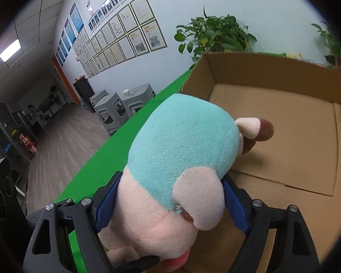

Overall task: Organize objects
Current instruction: 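Lift the plush pig with the left gripper and carry it over the open box, then lower the plush pig into the box and open the left gripper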

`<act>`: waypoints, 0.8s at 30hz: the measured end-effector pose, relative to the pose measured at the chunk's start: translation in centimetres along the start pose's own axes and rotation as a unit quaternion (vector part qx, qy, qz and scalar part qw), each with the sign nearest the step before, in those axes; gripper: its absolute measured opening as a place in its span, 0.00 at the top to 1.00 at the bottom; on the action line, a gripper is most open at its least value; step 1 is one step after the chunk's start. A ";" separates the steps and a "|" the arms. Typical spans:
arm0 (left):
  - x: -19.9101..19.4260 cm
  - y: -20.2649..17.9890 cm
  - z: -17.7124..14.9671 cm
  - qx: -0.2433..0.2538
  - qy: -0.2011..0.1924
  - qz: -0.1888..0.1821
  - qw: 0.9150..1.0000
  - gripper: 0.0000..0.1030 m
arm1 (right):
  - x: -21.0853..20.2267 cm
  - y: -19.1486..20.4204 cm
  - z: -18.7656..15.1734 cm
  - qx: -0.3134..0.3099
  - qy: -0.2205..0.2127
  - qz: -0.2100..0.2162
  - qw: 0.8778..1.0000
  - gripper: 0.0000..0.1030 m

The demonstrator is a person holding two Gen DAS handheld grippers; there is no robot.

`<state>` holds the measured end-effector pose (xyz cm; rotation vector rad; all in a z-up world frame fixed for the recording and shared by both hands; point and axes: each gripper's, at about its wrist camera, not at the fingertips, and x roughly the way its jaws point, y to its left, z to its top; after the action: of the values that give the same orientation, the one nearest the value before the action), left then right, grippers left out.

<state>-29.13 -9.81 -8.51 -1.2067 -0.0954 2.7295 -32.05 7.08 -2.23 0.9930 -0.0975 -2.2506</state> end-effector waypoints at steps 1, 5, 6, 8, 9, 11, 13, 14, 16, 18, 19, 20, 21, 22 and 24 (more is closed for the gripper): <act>0.5 0.3 -0.2 -0.004 0.006 -0.004 1.000 0.39 | 0.3 -0.2 -0.2 0.002 0.005 -0.001 1.000 0.21; 0.8 0.3 -1.1 0.012 0.007 0.005 1.000 0.39 | 0.6 -0.1 -0.6 -0.007 0.006 -0.006 1.000 0.22; 0.7 0.2 -1.2 0.016 0.005 0.006 1.000 0.40 | 0.7 0.1 -0.7 -0.014 0.007 -0.009 1.000 0.22; 0.4 0.3 -1.1 0.017 0.003 0.009 1.000 0.45 | 0.8 0.7 -0.6 -0.028 0.011 -0.019 0.999 0.22; 0.8 0.8 -0.9 0.017 0.005 0.012 1.000 0.46 | 0.8 0.9 -0.6 -0.030 0.012 -0.020 0.999 0.22; 1.3 1.7 -0.3 0.019 0.009 0.019 1.000 0.49 | 0.9 1.3 -0.9 -0.033 0.012 -0.026 0.999 0.21; 0.7 1.3 -0.7 0.016 0.015 0.024 0.999 0.50 | 1.3 1.4 -1.1 -0.034 0.011 -0.030 0.999 0.18; 1.2 1.7 -0.6 0.014 0.020 0.025 0.999 0.50 | 1.3 1.4 -1.3 -0.032 0.012 -0.031 0.999 0.17; 0.7 1.3 -1.0 0.016 0.020 0.025 0.999 0.50 | 1.6 1.2 -1.3 -0.028 0.016 -0.032 0.999 0.13; 0.4 0.7 -1.4 0.022 0.020 0.029 0.999 0.50 | 1.3 1.0 -1.0 -0.017 0.020 -0.030 0.999 0.11; 0.2 0.4 -1.7 0.023 0.018 0.030 0.999 0.49 | 0.6 0.8 -0.8 -0.006 0.015 -0.027 0.999 0.11; -0.8 -0.4 -2.7 0.022 0.017 0.032 0.999 0.47 | -0.2 0.8 -0.7 0.002 0.006 -0.028 1.000 0.11; -1.3 -0.7 -3.2 0.017 0.016 0.032 0.999 0.45 | -0.8 0.7 -0.6 0.006 -0.001 -0.031 1.000 0.11; -1.3 -0.6 -3.1 0.013 0.016 0.030 0.999 0.44 | -2.2 0.7 -0.6 0.008 -0.012 -0.042 0.999 0.10; -2.2 -0.7 -3.5 0.006 0.012 0.019 1.000 0.39 | -4.4 0.6 -1.0 0.006 -0.025 -0.068 0.997 0.00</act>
<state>-24.99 -9.50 -9.15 -1.2503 -0.0555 2.7427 -28.91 9.49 0.06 0.9764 -0.0685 -2.4012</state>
